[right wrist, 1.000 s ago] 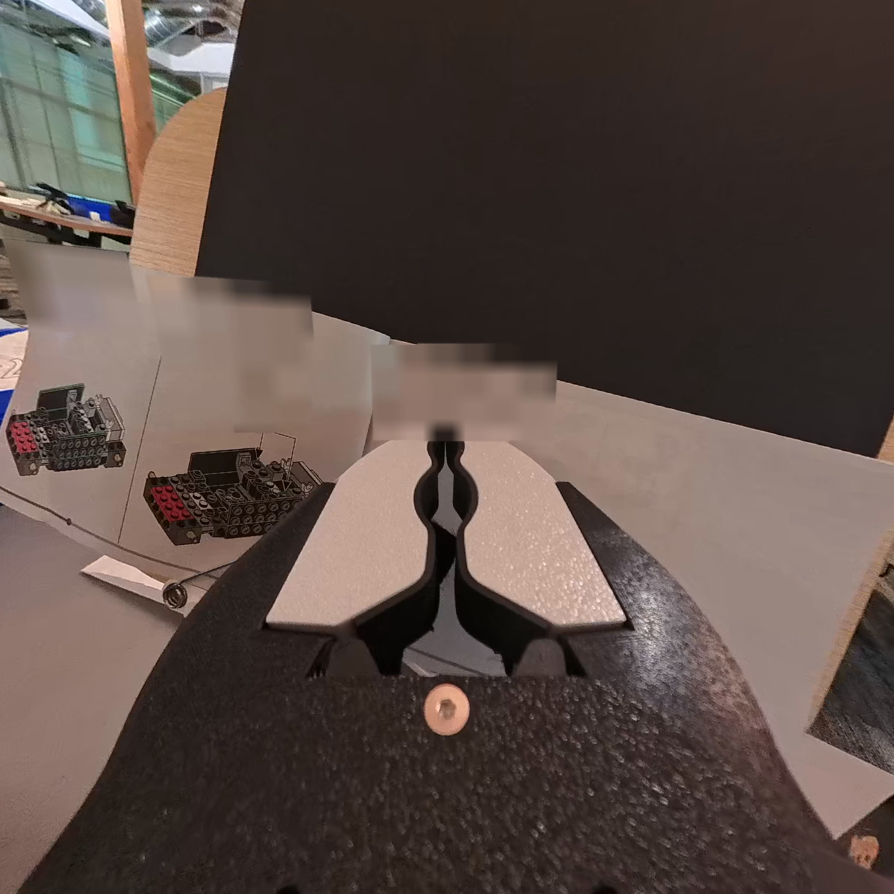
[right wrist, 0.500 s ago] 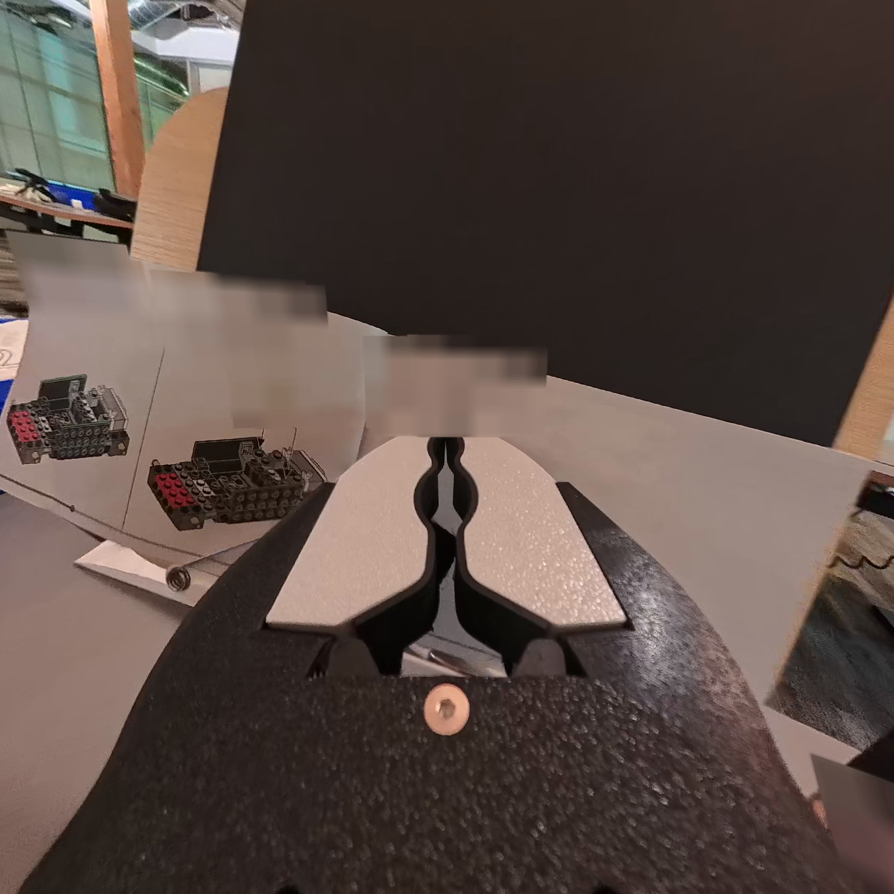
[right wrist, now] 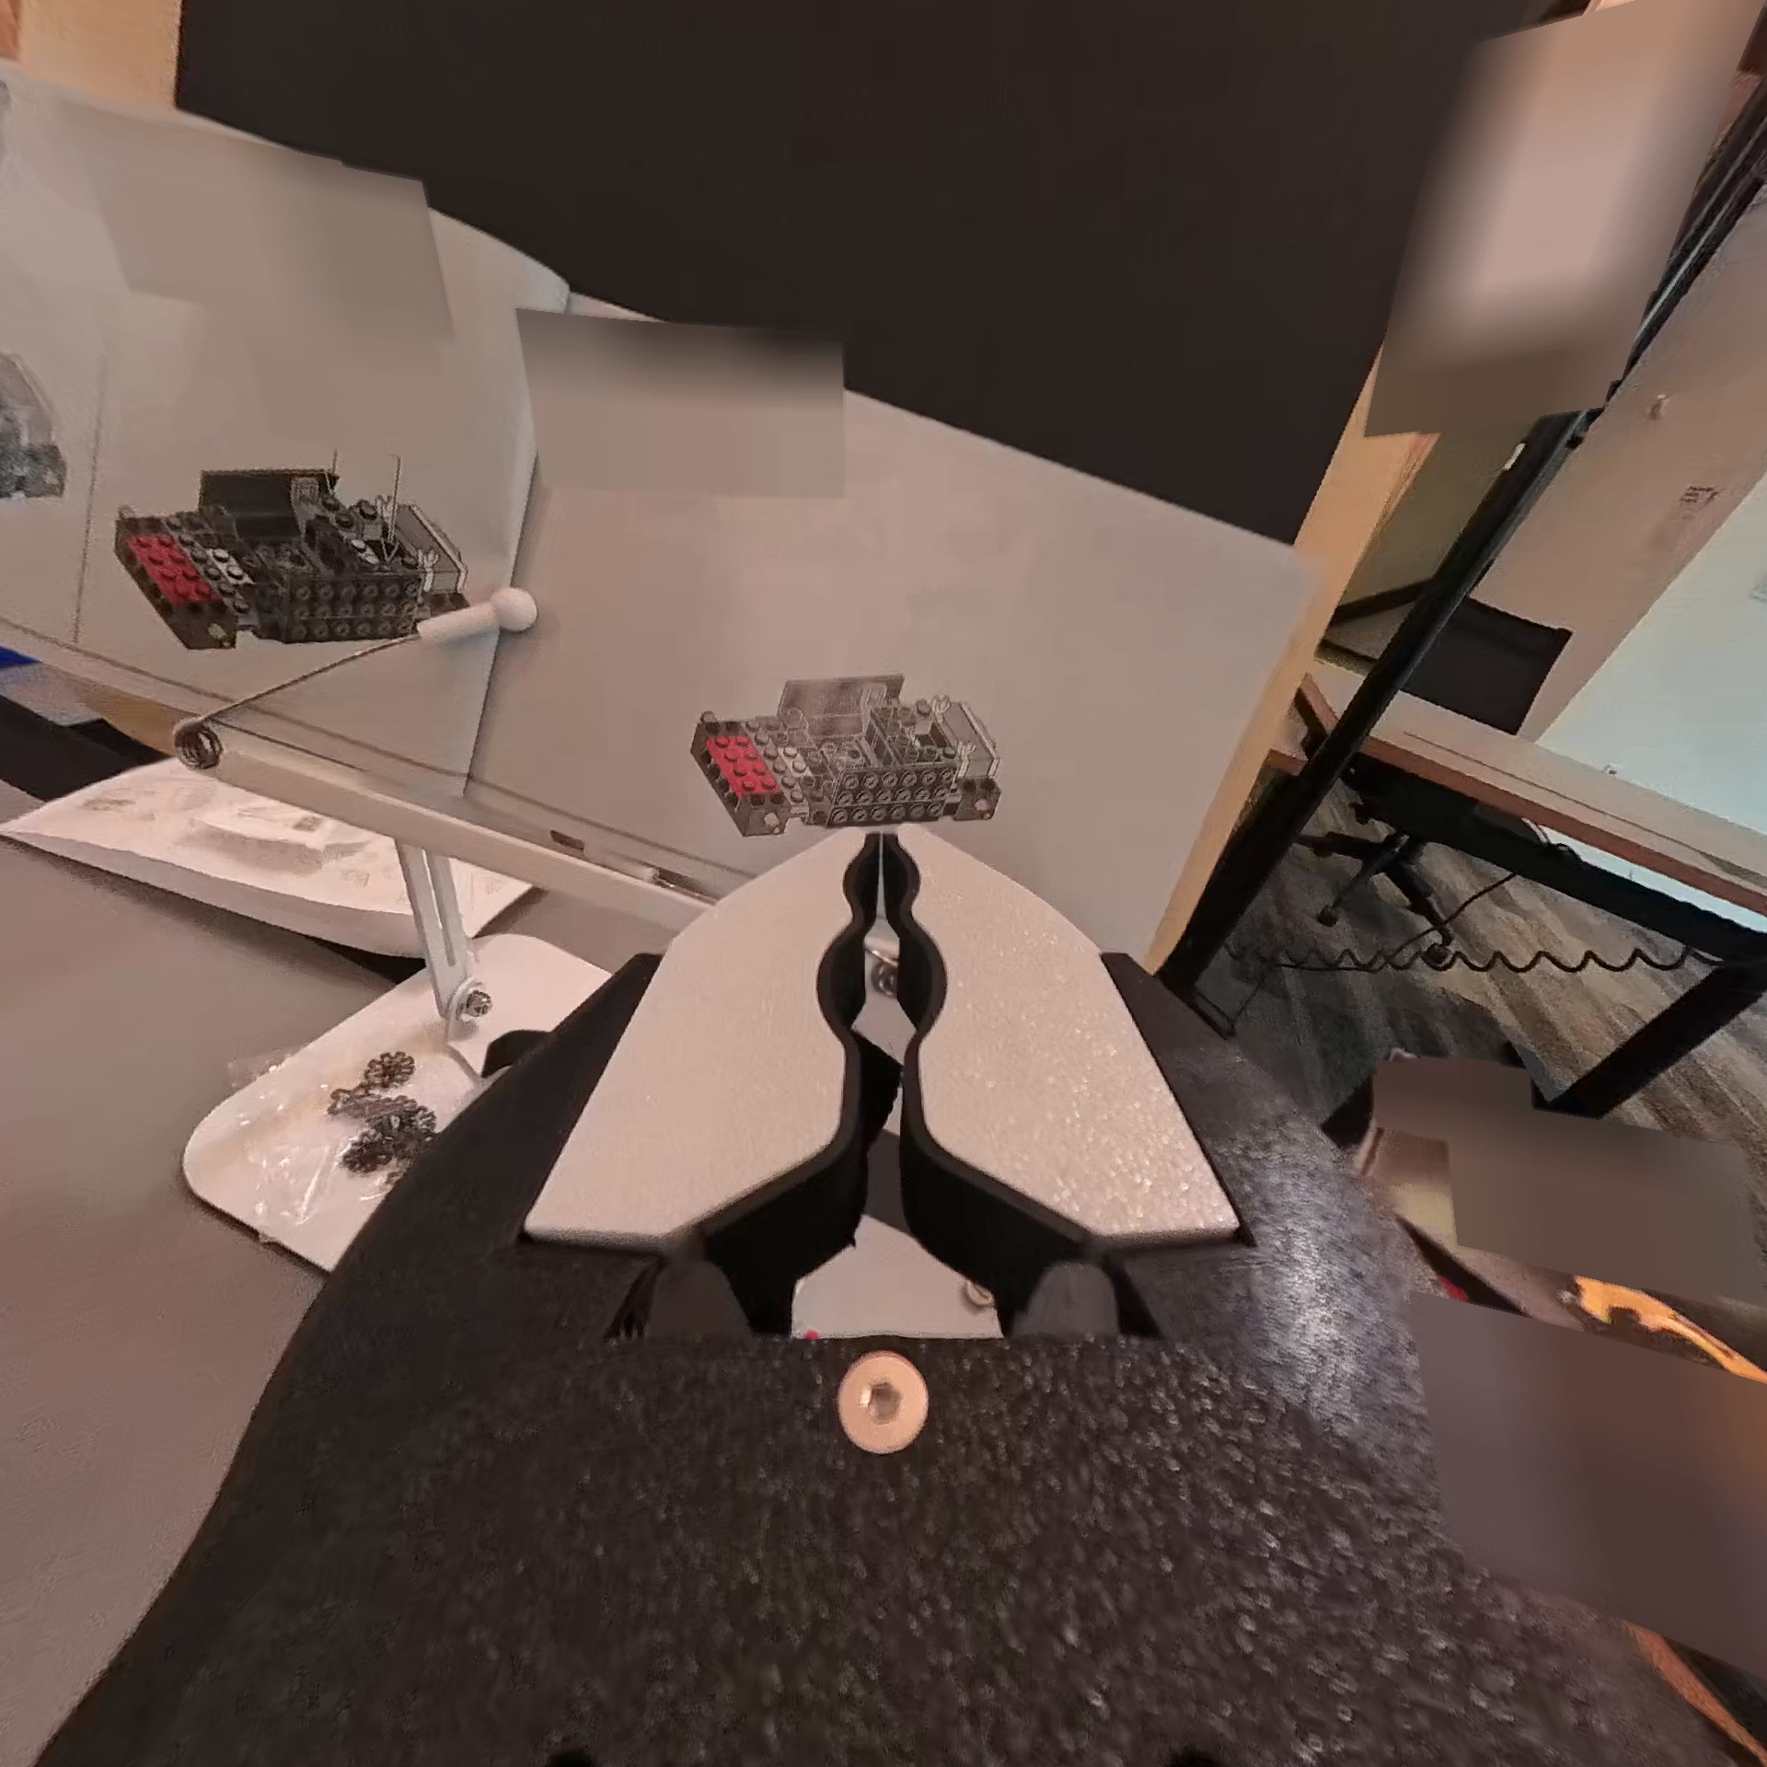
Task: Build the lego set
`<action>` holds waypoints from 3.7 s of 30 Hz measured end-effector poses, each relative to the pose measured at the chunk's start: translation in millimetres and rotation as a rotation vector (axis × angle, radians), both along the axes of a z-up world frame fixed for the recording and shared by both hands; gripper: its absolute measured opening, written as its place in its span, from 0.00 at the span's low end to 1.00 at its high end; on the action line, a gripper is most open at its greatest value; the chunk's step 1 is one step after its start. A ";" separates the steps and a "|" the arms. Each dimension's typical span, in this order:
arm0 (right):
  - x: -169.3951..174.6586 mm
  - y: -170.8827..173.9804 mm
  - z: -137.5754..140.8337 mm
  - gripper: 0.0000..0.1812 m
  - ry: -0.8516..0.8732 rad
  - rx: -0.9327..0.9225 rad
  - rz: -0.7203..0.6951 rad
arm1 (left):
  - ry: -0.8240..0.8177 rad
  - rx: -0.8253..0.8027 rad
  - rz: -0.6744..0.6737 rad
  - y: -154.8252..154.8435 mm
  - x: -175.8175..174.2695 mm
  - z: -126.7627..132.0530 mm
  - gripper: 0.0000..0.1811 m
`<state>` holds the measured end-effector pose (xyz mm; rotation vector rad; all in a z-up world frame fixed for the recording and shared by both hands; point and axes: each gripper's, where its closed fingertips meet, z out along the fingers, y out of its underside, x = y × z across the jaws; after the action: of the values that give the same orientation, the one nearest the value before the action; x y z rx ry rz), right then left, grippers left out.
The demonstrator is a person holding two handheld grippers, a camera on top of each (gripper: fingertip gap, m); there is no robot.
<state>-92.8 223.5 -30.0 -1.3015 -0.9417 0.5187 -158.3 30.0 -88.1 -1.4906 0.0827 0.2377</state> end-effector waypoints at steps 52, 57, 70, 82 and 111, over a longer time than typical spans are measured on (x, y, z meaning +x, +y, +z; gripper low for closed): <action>63.2 -136.0 -109.3 0.10 -0.336 -0.216 0.648 | 0.011 -0.181 -0.110 5.8 14.6 -22.2 0.00; 99.0 -188.9 -164.6 0.30 -0.611 -0.236 0.867 | -0.007 -0.632 -0.521 -15.2 70.1 -83.6 0.25; 100.5 -178.6 -208.1 0.19 -0.784 -0.214 0.893 | 0.188 -1.054 -0.744 -63.0 115.3 -164.8 0.30; 103.7 -168.5 -165.0 0.20 -0.556 -0.214 0.827 | -0.015 -0.599 -0.538 -48.9 72.5 -62.2 0.21; 101.2 -116.2 -104.6 0.01 -0.165 -0.216 0.498 | -0.567 -1.501 0.693 -295.3 -347.6 -146.4 0.18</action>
<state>8.4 107.3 -134.5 -1.3141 -1.3902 0.9282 -505.8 -265.4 -234.5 -2.9932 -0.9170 0.3074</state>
